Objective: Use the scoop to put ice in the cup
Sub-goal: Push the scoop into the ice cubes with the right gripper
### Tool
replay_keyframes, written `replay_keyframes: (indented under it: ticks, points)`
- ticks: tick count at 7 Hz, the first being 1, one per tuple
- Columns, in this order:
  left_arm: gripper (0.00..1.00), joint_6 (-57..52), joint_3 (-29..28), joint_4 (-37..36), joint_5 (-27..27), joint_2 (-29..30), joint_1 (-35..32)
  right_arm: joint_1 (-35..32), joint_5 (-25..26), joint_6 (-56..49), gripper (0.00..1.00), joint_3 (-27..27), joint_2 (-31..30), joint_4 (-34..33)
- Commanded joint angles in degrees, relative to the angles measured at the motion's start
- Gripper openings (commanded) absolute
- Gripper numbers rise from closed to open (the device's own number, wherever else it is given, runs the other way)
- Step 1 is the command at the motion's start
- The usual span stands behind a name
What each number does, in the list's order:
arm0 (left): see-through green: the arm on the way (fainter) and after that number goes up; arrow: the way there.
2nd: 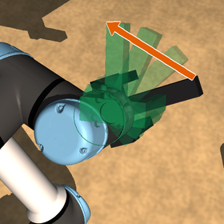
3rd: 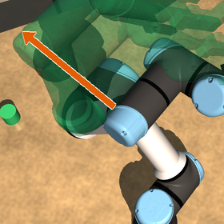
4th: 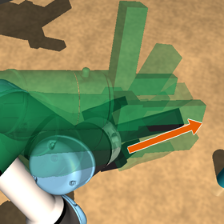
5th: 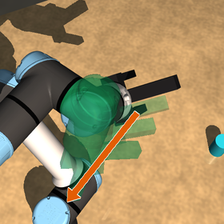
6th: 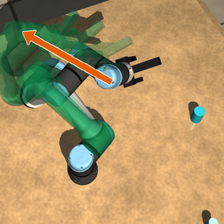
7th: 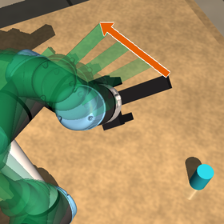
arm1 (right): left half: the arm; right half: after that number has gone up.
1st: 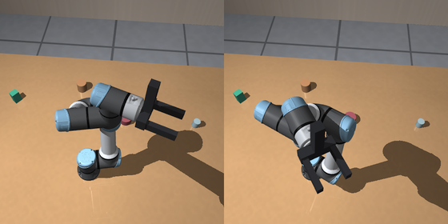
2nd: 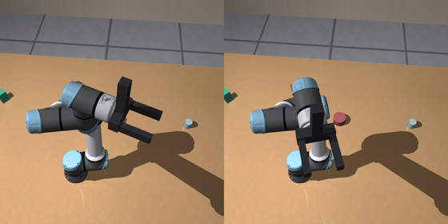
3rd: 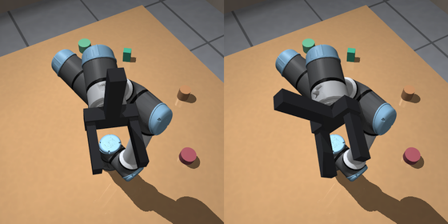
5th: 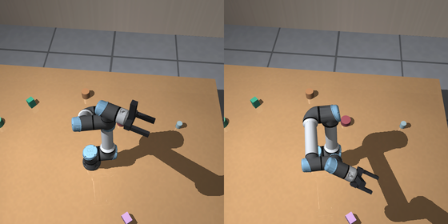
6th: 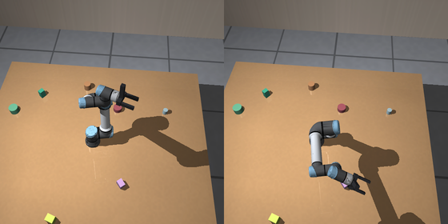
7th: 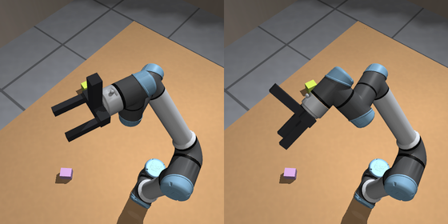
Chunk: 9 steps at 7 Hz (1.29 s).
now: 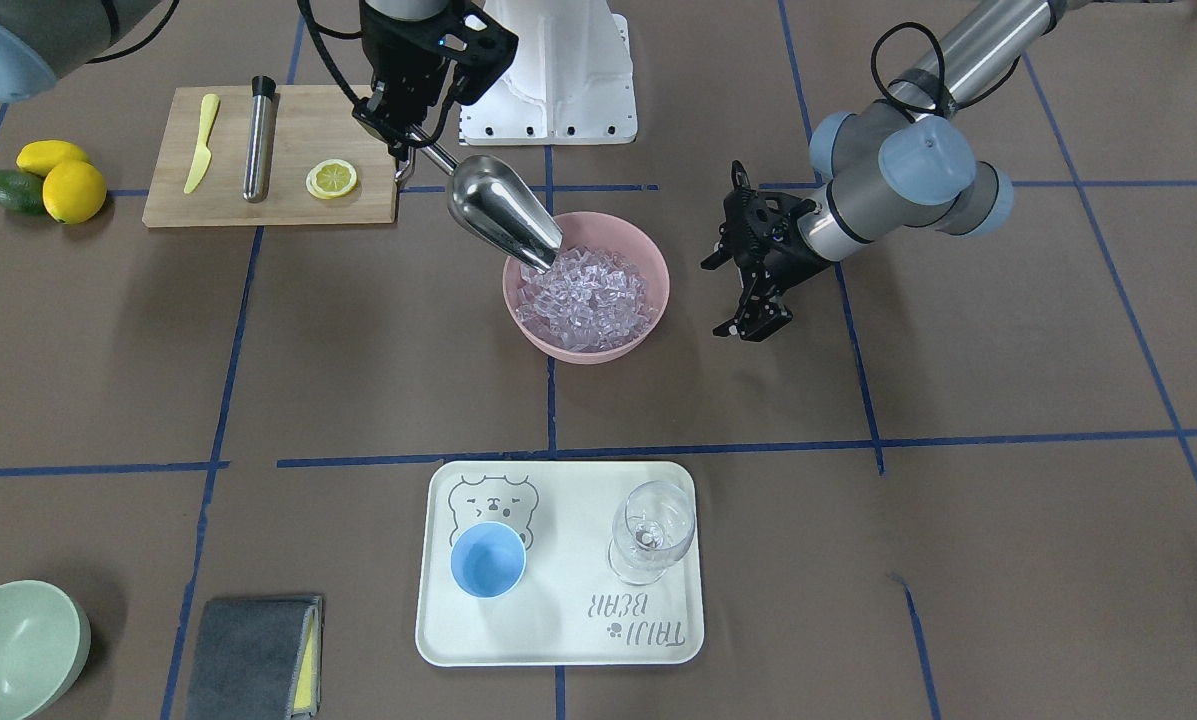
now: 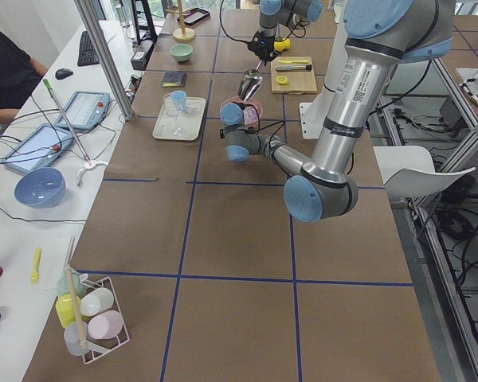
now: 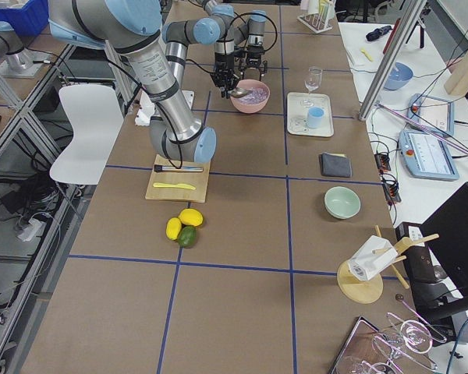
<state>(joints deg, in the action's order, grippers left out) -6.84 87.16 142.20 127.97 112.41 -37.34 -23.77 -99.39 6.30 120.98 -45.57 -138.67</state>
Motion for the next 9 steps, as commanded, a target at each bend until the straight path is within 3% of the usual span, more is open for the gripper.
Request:
replay_keyframes:
  ticks: [1,3,7,9]
  points:
    - [1.00,0.7,-0.7,0.0,0.0,0.7,0.8,-0.2,1.6,-5.2,0.00,-6.1,7.5,-8.2]
    - [1.00,1.1,-0.8,0.3,-0.1,0.7,1.4,-0.4,1.6,-7.3,0.00,-9.3,9.3,-10.2]
    - [1.00,1.1,-0.8,0.6,-0.1,0.6,1.5,-1.0,2.7,-10.5,0.00,-21.8,19.0,-16.4]
    - [1.00,1.1,-0.8,0.6,-0.1,0.6,1.5,-1.5,2.9,-10.9,0.00,-23.4,19.0,-16.4]
